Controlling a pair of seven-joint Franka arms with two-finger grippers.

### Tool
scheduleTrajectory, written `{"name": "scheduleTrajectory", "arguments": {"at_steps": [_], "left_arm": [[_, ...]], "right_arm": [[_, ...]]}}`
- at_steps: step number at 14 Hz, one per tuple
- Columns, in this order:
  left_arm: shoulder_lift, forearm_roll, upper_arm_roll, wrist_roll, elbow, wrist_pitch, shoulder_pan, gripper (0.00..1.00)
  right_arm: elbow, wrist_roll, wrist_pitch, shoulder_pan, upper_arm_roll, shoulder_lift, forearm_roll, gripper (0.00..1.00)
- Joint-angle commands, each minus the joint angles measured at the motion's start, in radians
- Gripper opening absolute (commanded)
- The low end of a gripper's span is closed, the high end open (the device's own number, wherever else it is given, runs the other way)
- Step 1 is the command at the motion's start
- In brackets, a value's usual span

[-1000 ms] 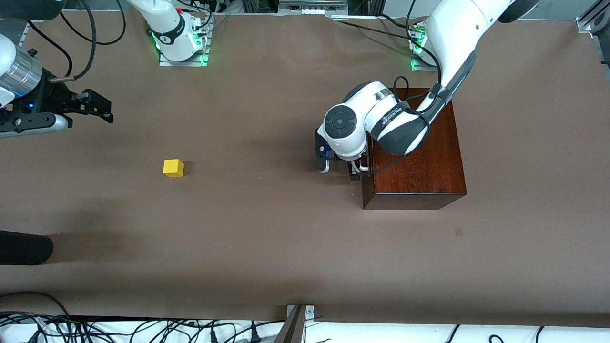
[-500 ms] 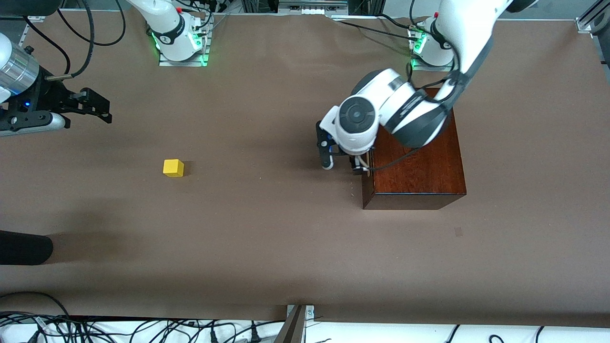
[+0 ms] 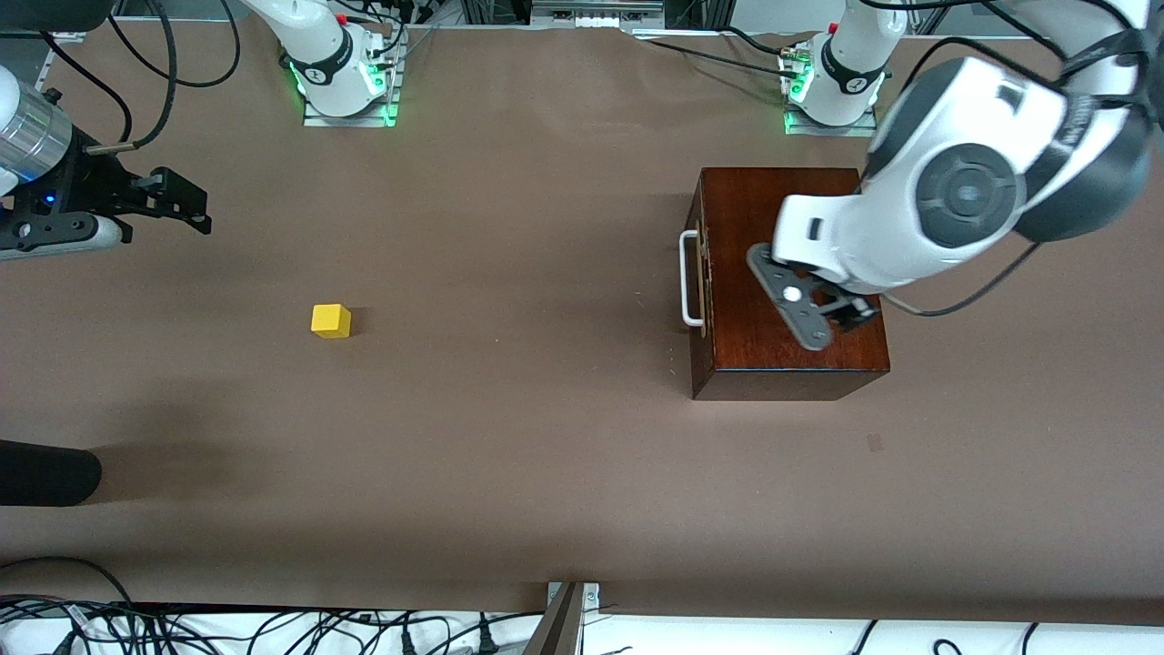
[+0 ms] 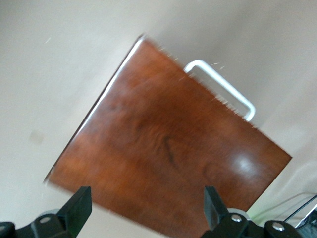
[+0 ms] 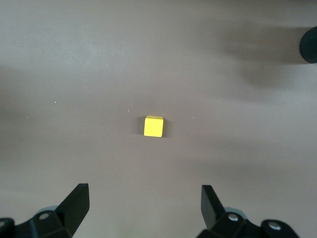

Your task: Open drawer, take yellow block, close drawer

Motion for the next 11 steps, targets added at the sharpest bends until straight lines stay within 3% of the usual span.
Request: {"name": "scheduleTrajectory", "arguments": {"at_steps": [1, 3, 5, 6, 9, 11], "left_arm": [[-0.097, -0.051, 0.118, -0.042, -0.053, -0.017, -0.015, 1.00], [-0.160, -0.151, 0.256, -0.069, -0.090, -0.011, -0.027, 1.00], [-0.230, -0.184, 0.416, -0.254, -0.139, -0.008, -0.123, 1.00], [-0.278, -0.185, 0.452, -0.380, -0.190, 0.003, -0.154, 1.00], [-0.437, -0.177, 0.457, -0.568, -0.386, 0.171, -0.147, 1.00], [-0.468, -0.185, 0.464, -0.573, -0.432, 0.207, -0.116, 1.00]], "right_arm": [[0.026, -0.009, -0.017, 0.000, 0.001, 0.011, -0.010, 1.00], [0.027, -0.009, -0.014, 0.000, 0.001, 0.013, -0.010, 1.00], [0.027, -0.009, -0.014, 0.000, 0.001, 0.017, -0.010, 1.00], [0.027, -0.009, -0.014, 0.000, 0.001, 0.019, -0.010, 1.00], [0.027, -0.009, -0.013, 0.000, 0.001, 0.025, -0.010, 1.00], [0.027, -0.009, -0.008, 0.003, 0.004, 0.025, -0.009, 1.00]]}}
